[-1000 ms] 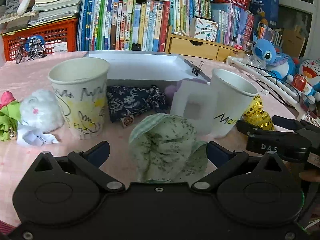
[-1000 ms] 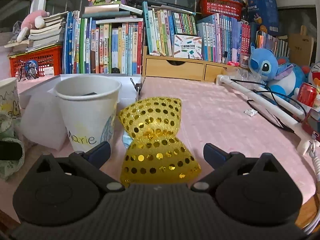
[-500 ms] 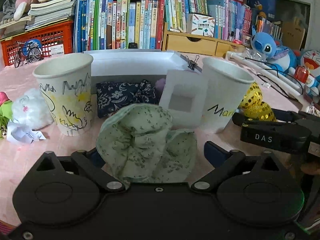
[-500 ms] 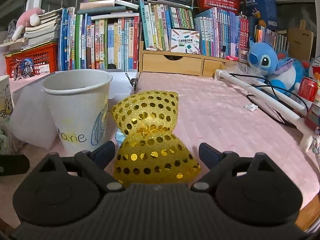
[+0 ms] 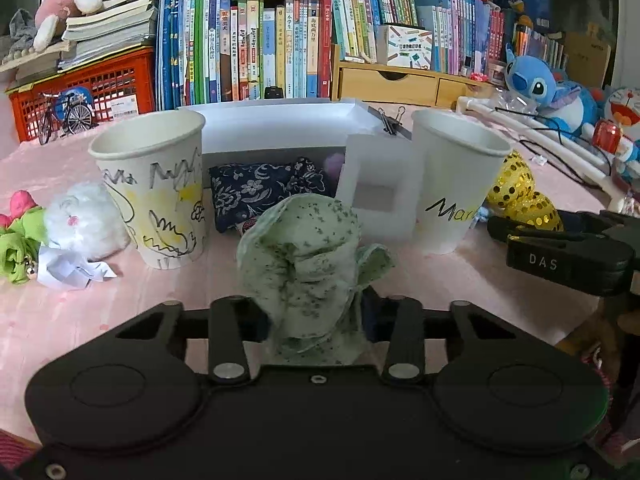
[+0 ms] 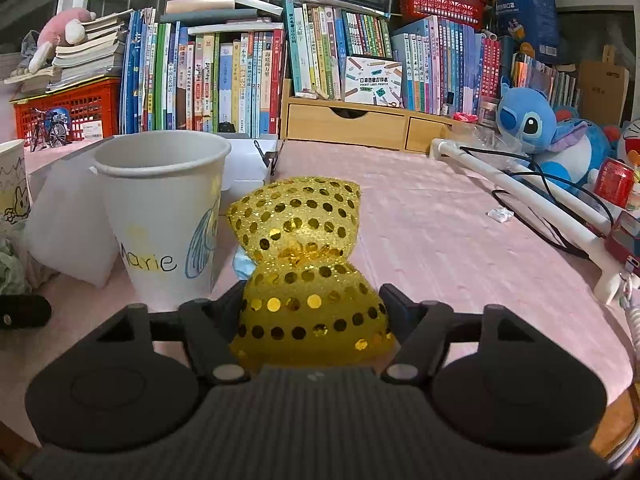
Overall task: Organize soft objects
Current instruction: 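Lift and carry the cloth and bow with both tools toward the white tray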
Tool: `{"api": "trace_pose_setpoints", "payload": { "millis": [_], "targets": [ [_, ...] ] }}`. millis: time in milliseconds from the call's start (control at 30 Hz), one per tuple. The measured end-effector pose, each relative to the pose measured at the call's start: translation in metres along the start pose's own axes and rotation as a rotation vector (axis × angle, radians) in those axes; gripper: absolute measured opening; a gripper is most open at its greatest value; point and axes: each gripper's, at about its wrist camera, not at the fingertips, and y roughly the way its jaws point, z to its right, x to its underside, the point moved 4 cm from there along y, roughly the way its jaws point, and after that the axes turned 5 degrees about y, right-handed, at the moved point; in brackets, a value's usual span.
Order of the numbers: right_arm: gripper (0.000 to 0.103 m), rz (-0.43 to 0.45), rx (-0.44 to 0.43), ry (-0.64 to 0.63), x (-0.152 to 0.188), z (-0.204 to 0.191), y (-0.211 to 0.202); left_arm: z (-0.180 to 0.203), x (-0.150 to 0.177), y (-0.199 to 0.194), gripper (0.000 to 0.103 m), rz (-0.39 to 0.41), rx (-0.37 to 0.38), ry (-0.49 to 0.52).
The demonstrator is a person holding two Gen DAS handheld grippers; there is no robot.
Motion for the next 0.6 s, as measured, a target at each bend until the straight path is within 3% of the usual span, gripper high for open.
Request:
{"api": "trace_pose_setpoints", "payload": {
  "millis": [167,600],
  "targets": [
    [0.061,0.039,0.011,0.003,-0.005,0.002,-0.014,-0.005,-0.006,-0.016,0.032,0.016,0.014,-0.011],
    [0.060,0.120,-0.009,0.033,-0.044,0.011,-0.034,-0.032,-0.052,-0.062,0.032,0.137,0.034,-0.038]
  ]
}}
